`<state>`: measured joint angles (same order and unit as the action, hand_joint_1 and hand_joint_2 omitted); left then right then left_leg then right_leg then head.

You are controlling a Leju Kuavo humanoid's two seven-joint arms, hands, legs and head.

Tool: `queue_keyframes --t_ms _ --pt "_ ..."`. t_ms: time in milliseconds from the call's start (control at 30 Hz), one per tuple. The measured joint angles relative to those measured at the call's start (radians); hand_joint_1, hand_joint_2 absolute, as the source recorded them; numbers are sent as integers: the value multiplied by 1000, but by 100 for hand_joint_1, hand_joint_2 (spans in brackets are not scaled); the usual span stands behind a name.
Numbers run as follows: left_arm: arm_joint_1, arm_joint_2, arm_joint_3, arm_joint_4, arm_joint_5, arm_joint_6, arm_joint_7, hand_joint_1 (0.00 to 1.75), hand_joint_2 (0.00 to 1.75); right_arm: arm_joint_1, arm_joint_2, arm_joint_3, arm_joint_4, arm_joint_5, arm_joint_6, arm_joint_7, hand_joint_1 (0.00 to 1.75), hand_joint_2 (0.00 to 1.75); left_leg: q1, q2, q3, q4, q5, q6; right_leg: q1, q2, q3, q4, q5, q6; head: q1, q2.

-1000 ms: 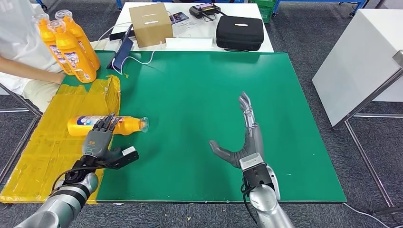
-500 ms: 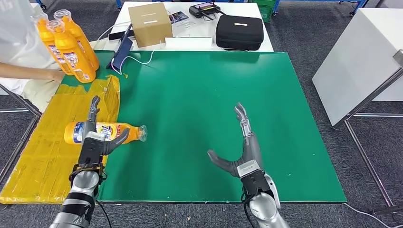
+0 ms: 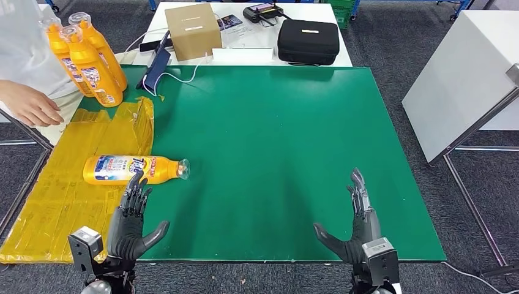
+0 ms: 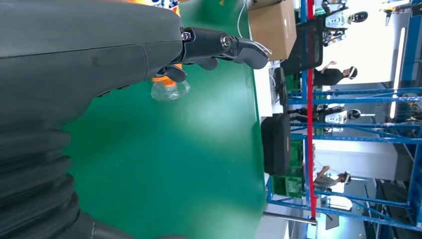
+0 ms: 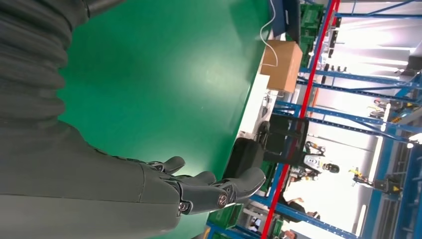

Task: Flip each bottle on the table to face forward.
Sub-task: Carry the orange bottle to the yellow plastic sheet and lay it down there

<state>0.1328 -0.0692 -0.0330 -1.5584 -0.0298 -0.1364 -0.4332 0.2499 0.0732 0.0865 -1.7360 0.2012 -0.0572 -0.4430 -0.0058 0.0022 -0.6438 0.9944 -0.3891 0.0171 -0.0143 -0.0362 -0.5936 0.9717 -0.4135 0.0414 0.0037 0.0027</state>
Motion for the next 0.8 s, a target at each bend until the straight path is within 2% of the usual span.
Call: queue_keyframes --t_ms 467,800 --pt "52 -21 -3 -16 51 -46 13 0 175 36 5 -93 -3 34 62 22 0 175 0 0 2 0 0 0 0 0 2 0 0 0 0 0" --pt "47 -32 -22 -15 -40 -11 4 0 175 34 27 -99 10 70 67 20 0 175 0 0 2 0 0 0 0 0 2 0 0 0 0 0"
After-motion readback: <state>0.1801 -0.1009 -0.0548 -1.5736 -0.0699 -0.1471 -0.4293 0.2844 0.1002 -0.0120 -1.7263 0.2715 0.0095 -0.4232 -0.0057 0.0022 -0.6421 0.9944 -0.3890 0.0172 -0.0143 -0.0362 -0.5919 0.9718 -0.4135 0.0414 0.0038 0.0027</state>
